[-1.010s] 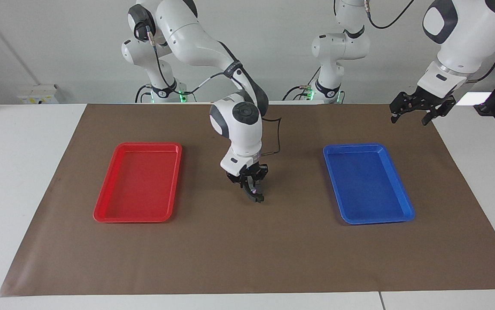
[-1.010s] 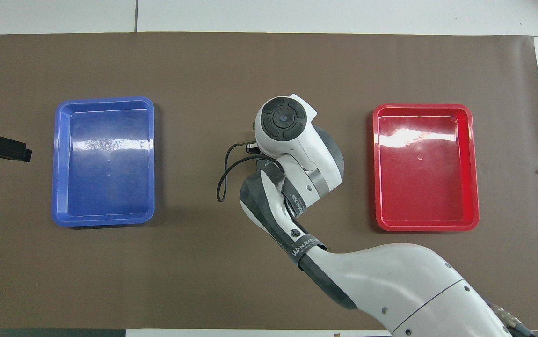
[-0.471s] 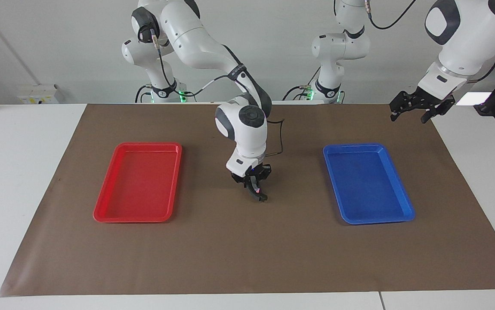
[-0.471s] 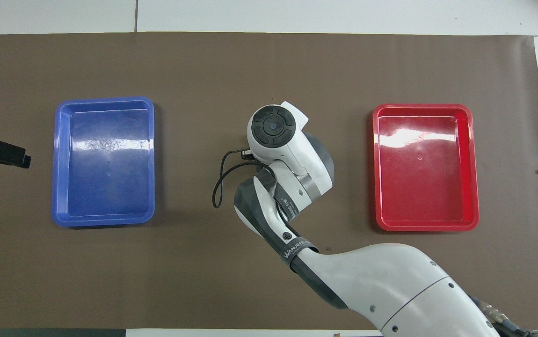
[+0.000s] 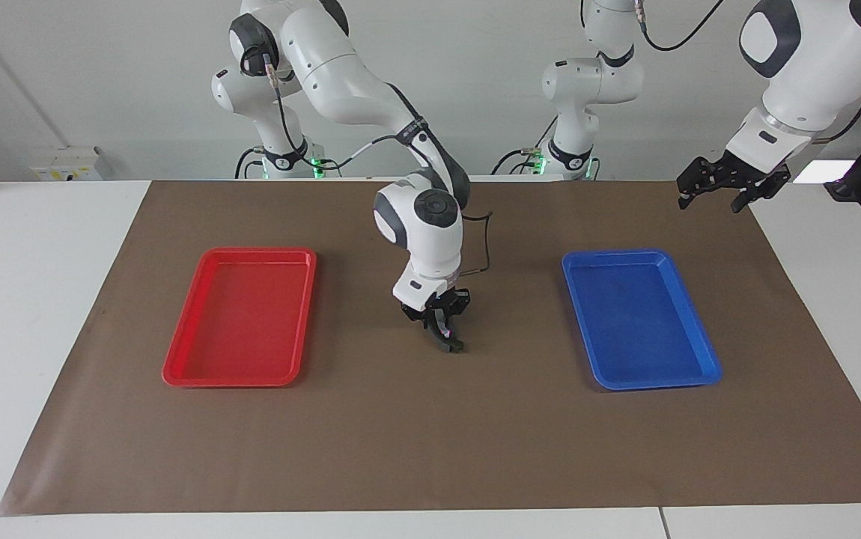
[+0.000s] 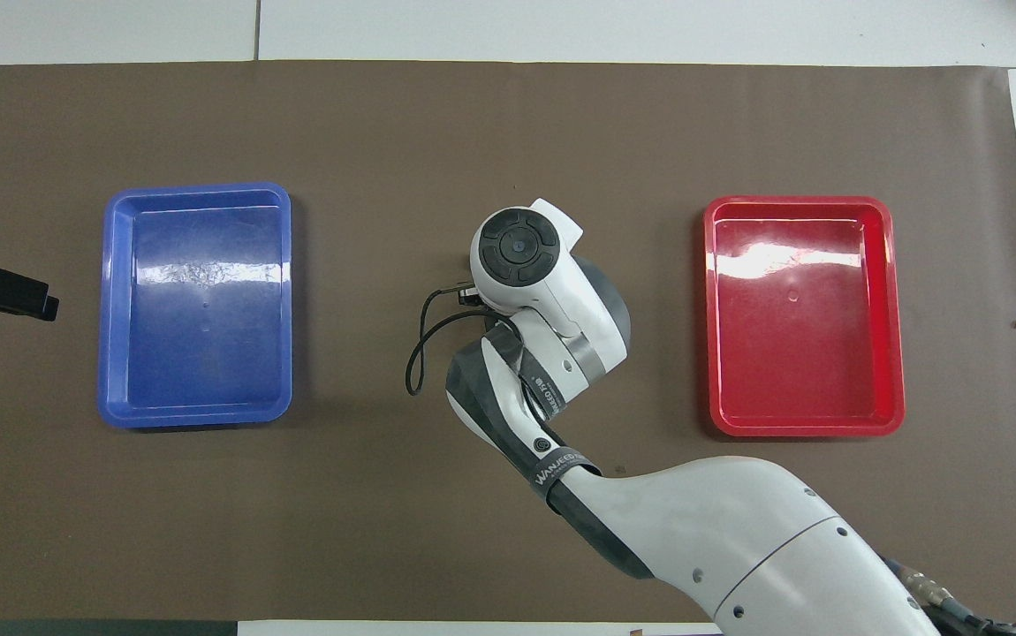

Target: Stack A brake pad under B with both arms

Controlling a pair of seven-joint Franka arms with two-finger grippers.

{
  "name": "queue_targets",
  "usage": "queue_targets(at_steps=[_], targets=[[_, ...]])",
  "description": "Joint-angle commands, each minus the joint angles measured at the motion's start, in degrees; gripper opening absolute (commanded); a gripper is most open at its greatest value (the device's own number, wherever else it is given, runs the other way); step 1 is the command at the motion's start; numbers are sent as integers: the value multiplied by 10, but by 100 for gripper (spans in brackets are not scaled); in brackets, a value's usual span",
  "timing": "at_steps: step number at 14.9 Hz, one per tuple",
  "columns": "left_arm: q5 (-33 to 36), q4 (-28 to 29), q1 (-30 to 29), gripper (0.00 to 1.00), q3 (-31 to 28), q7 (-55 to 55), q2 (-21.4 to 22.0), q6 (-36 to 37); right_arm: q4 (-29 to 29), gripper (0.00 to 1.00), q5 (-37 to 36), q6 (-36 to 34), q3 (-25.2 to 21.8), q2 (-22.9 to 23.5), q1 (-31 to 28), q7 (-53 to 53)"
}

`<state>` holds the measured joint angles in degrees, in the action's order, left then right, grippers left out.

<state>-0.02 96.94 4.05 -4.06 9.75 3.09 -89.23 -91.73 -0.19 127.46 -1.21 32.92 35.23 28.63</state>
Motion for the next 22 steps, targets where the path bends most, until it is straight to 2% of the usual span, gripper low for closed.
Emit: queue_targets(at_steps=[1,6,8,10,14,18,22], targets=[[-4,-9,-9,99,5,5,-3,8,-21,99,4,22,-1,-9,3,11],[-4,-9,-9,99,5,5,-3,7,-13,100,6,1,-2,-16,12,22],[-4,-9,-9,99,5,5,-3,8,-13,100,4,-25,-7,-50,-2,23],[-4,-9,-9,99,5,5,-3,8,-20,100,-1,-41,-9,-94,-42,23],[-4,-9,-9,99,5,5,-3,8,-20,100,-5,-119,-9,-169,-137,14],[-4,-9,-9,99,5,5,-3,8,-16,100,-18,-168,-7,-215,-219,-28],[-4,-9,-9,99,5,5,-3,8,-16,100,-18,-231,-6,-268,-277,-97]])
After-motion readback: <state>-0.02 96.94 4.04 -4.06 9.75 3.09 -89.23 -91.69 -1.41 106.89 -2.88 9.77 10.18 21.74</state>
